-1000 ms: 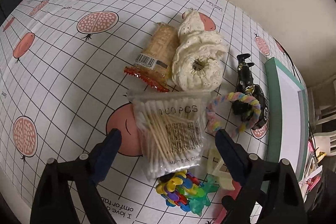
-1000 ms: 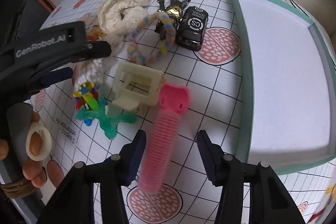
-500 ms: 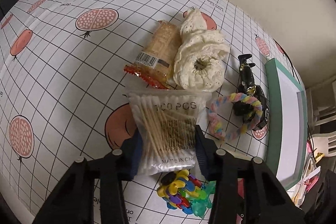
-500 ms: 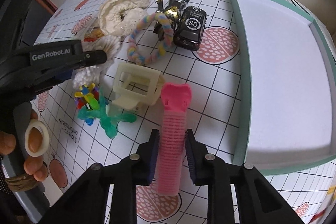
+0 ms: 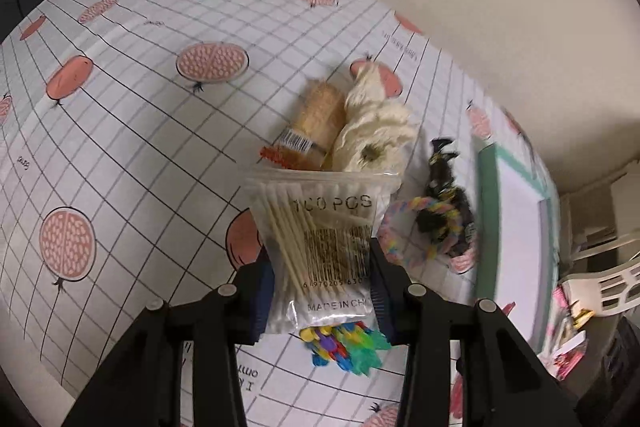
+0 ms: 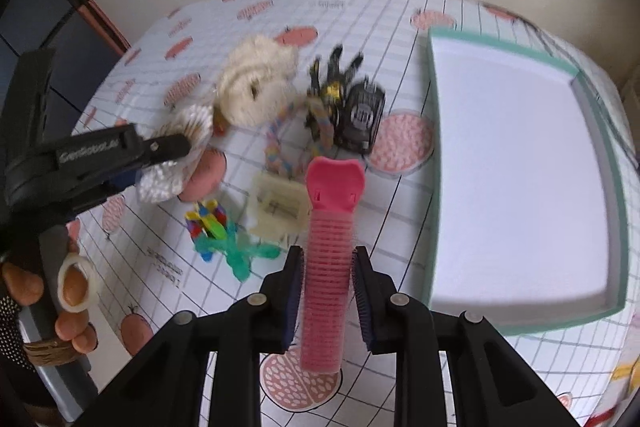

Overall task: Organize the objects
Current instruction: 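Carry the swab bag and pink roller into the tray and release both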

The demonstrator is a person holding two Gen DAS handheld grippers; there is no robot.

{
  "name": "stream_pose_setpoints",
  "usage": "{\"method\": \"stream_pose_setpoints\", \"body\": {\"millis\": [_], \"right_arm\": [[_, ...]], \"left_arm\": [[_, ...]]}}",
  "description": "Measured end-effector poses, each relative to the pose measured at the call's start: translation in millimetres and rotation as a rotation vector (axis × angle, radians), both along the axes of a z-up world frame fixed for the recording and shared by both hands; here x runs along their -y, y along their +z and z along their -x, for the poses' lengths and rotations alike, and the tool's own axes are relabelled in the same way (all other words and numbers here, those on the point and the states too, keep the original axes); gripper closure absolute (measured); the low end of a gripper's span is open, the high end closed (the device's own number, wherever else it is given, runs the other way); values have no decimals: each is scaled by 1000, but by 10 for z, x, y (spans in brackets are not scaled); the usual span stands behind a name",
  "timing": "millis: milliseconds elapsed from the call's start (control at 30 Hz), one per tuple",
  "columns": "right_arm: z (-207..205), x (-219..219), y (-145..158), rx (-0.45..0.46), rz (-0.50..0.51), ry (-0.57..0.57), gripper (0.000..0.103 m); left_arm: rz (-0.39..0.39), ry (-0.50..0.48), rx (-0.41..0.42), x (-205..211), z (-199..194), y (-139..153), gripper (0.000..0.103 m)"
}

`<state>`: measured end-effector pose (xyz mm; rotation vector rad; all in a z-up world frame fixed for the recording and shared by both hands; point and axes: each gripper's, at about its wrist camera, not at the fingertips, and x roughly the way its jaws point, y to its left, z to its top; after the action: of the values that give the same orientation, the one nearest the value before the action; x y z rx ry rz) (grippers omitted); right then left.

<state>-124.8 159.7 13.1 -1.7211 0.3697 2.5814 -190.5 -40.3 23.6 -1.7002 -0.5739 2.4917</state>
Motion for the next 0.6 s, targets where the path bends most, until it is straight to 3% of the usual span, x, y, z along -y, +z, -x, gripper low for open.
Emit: {"method": "stream_pose_setpoints", "body": {"millis": [133,233,433,600], "right_arm": [[-103,-196,294,-50,6,-31,77],[-97,-340,507,-97,-17,-61,77],[-127,-799,867,-187,-60,-144,77],[-38,-1227,957,-214,-90,-219,77]], "left_arm": [[-16,45,-56,-63,68,52,59],[-87,50,-112,-163,93,153,59],[-112,-64,-182,-639,137,409,59],[-91,-164,-249,-1114,248,550,59]]}}
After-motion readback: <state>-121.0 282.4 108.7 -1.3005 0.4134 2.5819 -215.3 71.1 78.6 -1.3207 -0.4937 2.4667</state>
